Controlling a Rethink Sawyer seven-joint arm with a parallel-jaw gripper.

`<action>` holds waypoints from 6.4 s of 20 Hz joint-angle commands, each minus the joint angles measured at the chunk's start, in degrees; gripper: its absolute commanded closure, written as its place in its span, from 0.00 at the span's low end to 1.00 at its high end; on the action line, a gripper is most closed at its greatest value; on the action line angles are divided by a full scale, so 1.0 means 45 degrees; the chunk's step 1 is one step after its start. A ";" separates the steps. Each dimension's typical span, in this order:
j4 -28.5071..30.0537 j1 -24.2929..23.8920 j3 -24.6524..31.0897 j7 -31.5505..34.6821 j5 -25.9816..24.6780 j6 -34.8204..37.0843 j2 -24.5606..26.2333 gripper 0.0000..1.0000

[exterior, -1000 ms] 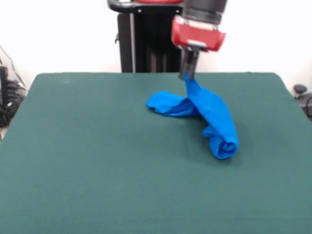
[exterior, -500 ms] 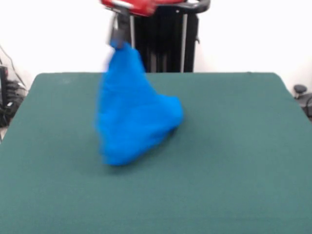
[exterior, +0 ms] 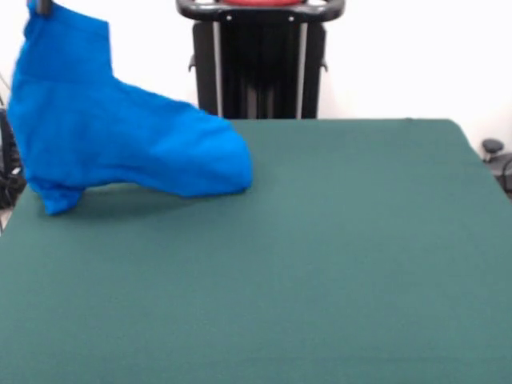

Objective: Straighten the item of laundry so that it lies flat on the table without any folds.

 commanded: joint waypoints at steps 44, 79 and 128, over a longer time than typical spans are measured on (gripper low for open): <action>0.5374 0.2968 -0.0117 -0.0314 -0.0613 0.9466 -0.7114 1.00; 0.3522 0.3888 -0.0111 0.1349 -0.2338 1.0267 -0.6142 1.00; -0.1925 -0.1688 0.1781 -0.2843 -0.3291 0.8202 -0.3790 1.00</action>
